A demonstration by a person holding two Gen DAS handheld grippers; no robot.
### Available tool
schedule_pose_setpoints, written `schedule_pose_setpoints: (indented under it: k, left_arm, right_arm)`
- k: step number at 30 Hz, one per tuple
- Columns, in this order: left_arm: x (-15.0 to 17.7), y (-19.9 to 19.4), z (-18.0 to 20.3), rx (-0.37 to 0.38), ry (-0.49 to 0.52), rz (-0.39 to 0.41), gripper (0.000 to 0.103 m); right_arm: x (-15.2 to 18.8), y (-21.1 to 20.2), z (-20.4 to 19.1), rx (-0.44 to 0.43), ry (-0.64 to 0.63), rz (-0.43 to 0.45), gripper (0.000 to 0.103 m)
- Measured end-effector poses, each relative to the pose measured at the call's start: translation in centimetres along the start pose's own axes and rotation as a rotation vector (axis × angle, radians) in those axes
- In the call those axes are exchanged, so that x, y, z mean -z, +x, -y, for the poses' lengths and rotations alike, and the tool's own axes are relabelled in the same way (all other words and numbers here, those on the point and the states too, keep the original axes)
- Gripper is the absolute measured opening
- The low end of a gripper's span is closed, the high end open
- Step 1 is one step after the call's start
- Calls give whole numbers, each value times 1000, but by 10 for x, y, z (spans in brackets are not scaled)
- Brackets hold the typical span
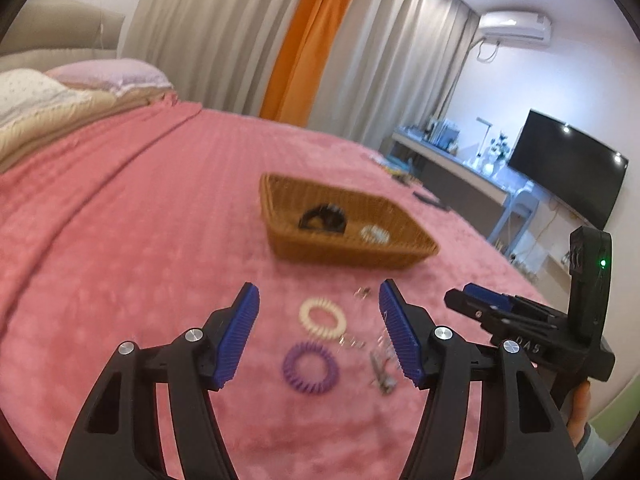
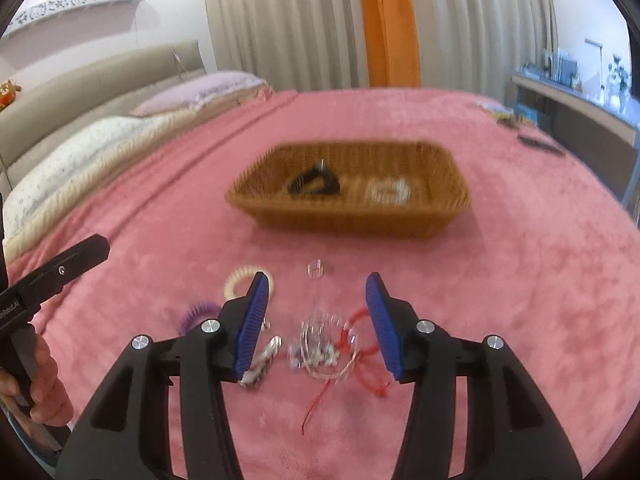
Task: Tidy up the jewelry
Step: 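Grasp the purple coil hair tie with the left tool while the right tool grasps a silver charm bracelet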
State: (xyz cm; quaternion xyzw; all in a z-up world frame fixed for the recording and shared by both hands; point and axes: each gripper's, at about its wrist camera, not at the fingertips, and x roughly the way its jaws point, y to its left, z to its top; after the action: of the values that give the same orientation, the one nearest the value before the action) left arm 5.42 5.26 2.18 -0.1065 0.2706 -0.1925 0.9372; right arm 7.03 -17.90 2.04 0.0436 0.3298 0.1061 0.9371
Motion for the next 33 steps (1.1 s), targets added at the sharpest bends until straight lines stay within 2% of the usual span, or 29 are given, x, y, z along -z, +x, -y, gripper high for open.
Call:
schedule_pose_setpoints:
  k: [2, 4, 11, 17, 21, 25, 30, 33]
  left_arm:
    - [8, 14, -4, -18, 0, -32, 61]
    - [15, 25, -7, -29, 0, -61, 59]
    - [33, 52, -19, -34, -22, -140, 59]
    - [42, 67, -21, -46, -31, -208, 51]
    - [45, 77, -25, -43, -53, -255, 51]
    - [48, 78, -18, -71, -21, -250, 51]
    - [49, 83, -9, -119, 28, -262, 50]
    - [50, 85, -6, -153, 49, -267, 37]
  right_arm:
    - [10, 16, 2, 3, 6, -37, 45]
    - [19, 27, 2, 10, -1, -62, 37]
    - [33, 38, 0, 12, -19, -102, 36]
    - [40, 49, -4, 6, -27, -149, 33]
    - [41, 59, 1, -2, -6, -180, 32]
    - [40, 64, -4, 13, -29, -191, 20]
    - [38, 71, -6, 31, -29, -210, 20]
    - [39, 70, -10, 51, -49, -201, 14]
